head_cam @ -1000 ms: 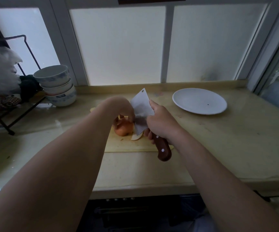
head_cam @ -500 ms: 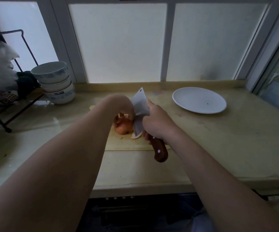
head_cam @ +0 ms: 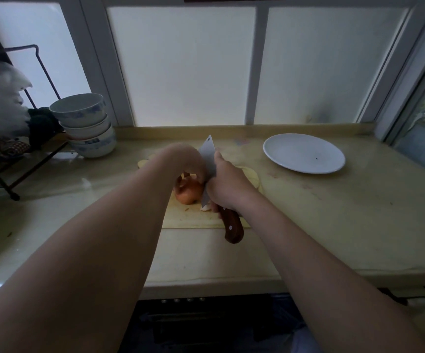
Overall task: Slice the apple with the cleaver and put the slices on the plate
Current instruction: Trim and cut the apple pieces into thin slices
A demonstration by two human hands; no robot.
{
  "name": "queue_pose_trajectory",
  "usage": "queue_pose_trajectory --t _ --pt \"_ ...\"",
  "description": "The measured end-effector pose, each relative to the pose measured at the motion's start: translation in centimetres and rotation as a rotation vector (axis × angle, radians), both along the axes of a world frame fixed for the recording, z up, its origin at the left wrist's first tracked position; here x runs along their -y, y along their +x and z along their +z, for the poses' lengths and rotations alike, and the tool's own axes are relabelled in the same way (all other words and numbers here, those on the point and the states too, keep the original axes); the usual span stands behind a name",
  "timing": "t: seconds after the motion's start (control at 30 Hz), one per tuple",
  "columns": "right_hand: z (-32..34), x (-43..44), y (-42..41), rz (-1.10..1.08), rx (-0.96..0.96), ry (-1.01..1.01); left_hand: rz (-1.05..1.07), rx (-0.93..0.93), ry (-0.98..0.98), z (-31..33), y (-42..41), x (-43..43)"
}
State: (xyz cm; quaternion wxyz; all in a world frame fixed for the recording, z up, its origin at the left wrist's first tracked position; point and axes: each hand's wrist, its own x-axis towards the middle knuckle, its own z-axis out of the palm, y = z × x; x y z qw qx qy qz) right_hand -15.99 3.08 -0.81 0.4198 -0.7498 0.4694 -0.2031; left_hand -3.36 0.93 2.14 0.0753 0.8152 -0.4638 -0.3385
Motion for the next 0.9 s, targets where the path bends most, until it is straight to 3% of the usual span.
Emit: queue_pose_trajectory --t 0.47,0.9 --pt "-0.4 1.0 2.0 0.031 -0.173 -0.049 -0.001 0.025 -0.021 -0.5 0.4 0.2" --pt "-0.2 -0.5 0.0 0.053 -0.156 0.002 0.005 -0.012 -0.046 -0.1 -0.1 -0.3"
